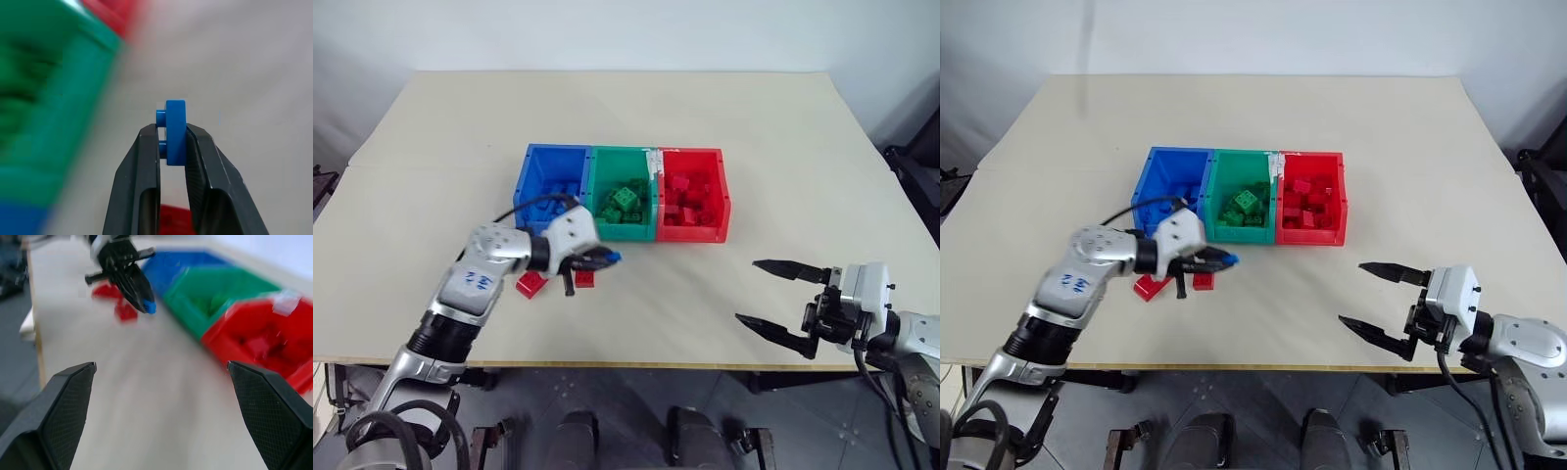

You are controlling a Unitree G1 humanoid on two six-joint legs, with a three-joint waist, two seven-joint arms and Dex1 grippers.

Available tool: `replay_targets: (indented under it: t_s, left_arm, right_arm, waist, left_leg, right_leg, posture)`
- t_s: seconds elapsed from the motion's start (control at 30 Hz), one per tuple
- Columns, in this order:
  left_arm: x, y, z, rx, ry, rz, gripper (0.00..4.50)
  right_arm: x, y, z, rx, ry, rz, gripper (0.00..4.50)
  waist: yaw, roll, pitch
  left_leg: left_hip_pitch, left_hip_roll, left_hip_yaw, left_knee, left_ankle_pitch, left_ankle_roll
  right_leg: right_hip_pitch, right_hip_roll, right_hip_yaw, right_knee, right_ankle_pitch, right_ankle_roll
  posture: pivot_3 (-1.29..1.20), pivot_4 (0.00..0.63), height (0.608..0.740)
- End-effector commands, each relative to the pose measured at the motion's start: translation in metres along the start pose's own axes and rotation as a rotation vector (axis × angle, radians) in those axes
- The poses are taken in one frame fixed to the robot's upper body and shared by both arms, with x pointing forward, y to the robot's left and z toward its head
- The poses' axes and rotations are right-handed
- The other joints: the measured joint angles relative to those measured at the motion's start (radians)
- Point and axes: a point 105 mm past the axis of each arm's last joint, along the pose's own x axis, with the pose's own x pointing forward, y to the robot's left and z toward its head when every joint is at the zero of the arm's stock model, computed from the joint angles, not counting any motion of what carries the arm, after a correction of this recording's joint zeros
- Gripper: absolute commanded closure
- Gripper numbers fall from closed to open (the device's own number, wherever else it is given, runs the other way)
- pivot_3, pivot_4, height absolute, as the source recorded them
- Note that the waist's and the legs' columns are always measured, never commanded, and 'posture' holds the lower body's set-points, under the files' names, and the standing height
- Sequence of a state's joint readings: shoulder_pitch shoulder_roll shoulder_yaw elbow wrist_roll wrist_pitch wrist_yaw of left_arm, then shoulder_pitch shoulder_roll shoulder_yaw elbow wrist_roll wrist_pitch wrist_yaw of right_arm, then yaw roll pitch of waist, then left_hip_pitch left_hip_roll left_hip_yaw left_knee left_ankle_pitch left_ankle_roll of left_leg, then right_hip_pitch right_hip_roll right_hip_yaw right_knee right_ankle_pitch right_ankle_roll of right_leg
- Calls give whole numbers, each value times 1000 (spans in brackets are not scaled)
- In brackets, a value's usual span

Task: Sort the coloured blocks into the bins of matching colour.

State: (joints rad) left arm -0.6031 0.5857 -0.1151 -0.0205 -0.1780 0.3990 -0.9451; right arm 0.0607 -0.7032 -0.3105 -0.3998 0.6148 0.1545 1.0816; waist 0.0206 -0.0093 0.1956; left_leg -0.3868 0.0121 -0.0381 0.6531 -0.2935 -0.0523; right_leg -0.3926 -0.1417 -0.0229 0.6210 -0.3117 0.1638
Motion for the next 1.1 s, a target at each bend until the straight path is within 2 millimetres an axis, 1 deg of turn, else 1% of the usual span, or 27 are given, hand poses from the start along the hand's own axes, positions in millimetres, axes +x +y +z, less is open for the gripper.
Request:
replay_targets:
  t_s: [0.03, 0.1, 0.13, 0.17, 0.23, 0.3, 0.37, 0.4, 0.47, 0.53, 0.6, 0.63, 0.7, 0.73, 0.77, 0.8, 0.9, 0.97, 1.0, 1.07, 1.1]
  left_arm:
    - [-32, 27, 25, -5, -158, 217, 4153]
    - [-46, 45, 25, -63, -196, 353, 4153]
    - [-52, 58, 23, -84, -204, 441, 4153]
    - [-55, 67, 22, -103, -211, 492, 4153]
    - [-55, 78, 23, -118, -237, 549, 4153]
    - [-46, 81, 24, -142, -254, 530, 4153]
    - [-38, 77, 23, -156, -256, 474, 3427]
    - [-36, 76, 21, -155, -246, 455, 3195]
    - [-36, 75, 20, -154, -242, 443, 2565]
    - [-41, 77, 16, -165, -235, 464, 1950]
    - [-52, 76, 10, -162, -221, 491, 1278]
    - [-58, 74, 9, -142, -223, 505, 967]
    - [-74, 63, 5, -105, -259, 510, 326]
    - [-79, 59, 4, -90, -270, 508, 24]
    - [-91, 51, -4, -91, -266, 518, 24]
    - [-108, 39, -14, -86, -255, 533, 24]
    - [-146, 8, -34, -89, -207, 549, 24]
    - [-161, -2, -39, -120, -192, 565, 24]
    - [-169, -6, -43, -135, -181, 580, 24]
    - [-178, -13, -47, -150, -160, 586, 24]
    - [-187, -20, -52, -168, -131, 598, 24]
  right_arm:
    - [12, 2, 15, -29, -81, -14, 0]
    - [20, -1, 22, -44, -128, -34, 0]
    - [24, -3, 26, -49, -153, -40, 0]
    - [28, -4, 28, -55, -171, -46, 0]
    - [33, -3, 28, -55, -176, -37, 0]
    - [35, -2, 24, -56, -158, -16, 0]
    - [37, -2, 21, -57, -144, 2, 0]
    - [37, -2, 20, -58, -139, 11, 0]
    - [38, -1, 19, -65, -132, 26, 0]
    - [39, -1, 19, -60, -129, 39, 0]
    - [41, -1, 17, -50, -123, 61, 0]
    - [41, 0, 15, -49, -117, 75, 0]
    - [43, 1, 13, -42, -112, 106, 0]
    - [44, 1, 12, -40, -112, 115, 0]
    - [46, 1, 11, -41, -109, 139, 0]
    - [49, 1, 10, -43, -106, 173, 0]
    - [55, 2, 8, -46, -103, 251, 0]
    - [58, 3, 7, -46, -102, 289, 0]
    - [59, 3, 7, -45, -102, 304, 0]
    - [60, 4, 6, -45, -100, 327, 0]
    - [61, 5, 3, -46, -93, 353, 0]
  waist:
    - [1, 0, 0]
    - [1, 0, 0]
    - [1, 0, 0]
    - [1, 0, 0]
    - [7, 0, 0]
    - [9, -1, -1]
    - [7, -1, -1]
    - [4, -1, -1]
    - [1, -1, -1]
    - [-5, -1, -1]
    - [-11, -1, -1]
    - [-15, -1, -1]
    - [-24, -1, -1]
    - [-25, -1, -1]
    - [-26, -1, -1]
    - [-27, -1, -1]
    - [-44, -1, -1]
    - [-42, -2, 0]
    - [-36, -2, 0]
    - [-17, -2, 0]
    - [-11, -2, 0]
  left_leg:
    - [0, 0, 0, 0, 0, 0]
    - [0, 0, 0, 0, 0, 0]
    - [0, 0, 0, 1, 0, 0]
    - [0, 0, 0, 1, 0, 0]
    - [0, 0, 0, 2, 0, 0]
    - [-1, -1, -1, 2, 0, 0]
    - [-1, -1, -1, 2, -1, 1]
    - [-1, -1, -1, 2, -1, 1]
    - [-1, -1, -1, 2, -1, 1]
    - [-1, -1, 0, 1, -1, 1]
    - [-1, 0, 0, 1, -1, 1]
    - [-1, 0, 0, 1, -1, 1]
    - [0, 0, 0, 0, -1, 1]
    - [0, 0, 0, 0, -1, 1]
    - [0, 0, 0, -1, -1, 1]
    - [0, 0, 0, -1, -1, 1]
    - [1, 1, 1, -2, -1, 0]
    - [0, 1, 1, -2, -1, 0]
    - [0, 1, 1, -2, -1, 0]
    - [0, 1, 1, -1, -2, 1]
    - [0, 0, 0, 0, -2, 1]
  right_leg:
    - [0, 0, 0, 0, 0, 0]
    - [0, 0, 0, 0, 0, 0]
    - [0, 0, 0, 1, 0, 0]
    - [0, 0, 0, 1, 0, 0]
    - [0, 0, 0, 1, 0, 0]
    - [1, 0, -1, 1, 0, 1]
    - [1, 0, -1, 0, 1, 1]
    - [1, 0, 0, 0, 1, 1]
    - [0, 0, 0, 0, 1, 1]
    - [-1, 0, 0, 0, 1, 1]
    - [-1, 0, 0, 0, 1, 1]
    - [-1, 0, 0, 0, 1, 1]
    - [-1, 0, 0, 0, 0, 1]
    - [-1, 0, 1, 0, 0, 1]
    - [-1, 0, 1, -1, 0, 1]
    - [-1, 0, 1, -1, 0, 1]
    - [-1, 0, 2, -1, 0, 1]
    - [-1, 0, 1, -1, 0, 0]
    - [-1, 0, 1, -1, 0, 0]
    - [0, 0, 1, -1, 0, 0]
    - [0, 0, 0, -1, 0, 0]
  posture:
    - [0, 150, 740]
    - [0, 150, 740]
    - [0, 150, 740]
    - [0, 150, 740]
    - [0, 150, 740]
    - [0, 150, 740]
    - [0, 150, 740]
    - [0, 150, 740]
    - [0, 150, 740]
    - [0, 150, 740]
    - [0, 150, 740]
    - [0, 150, 740]
    - [0, 150, 740]
    - [0, 150, 740]
    - [0, 150, 740]
    - [0, 150, 740]
    - [0, 150, 740]
    - [0, 150, 740]
    - [0, 150, 740]
    - [0, 150, 740]
    - [0, 150, 740]
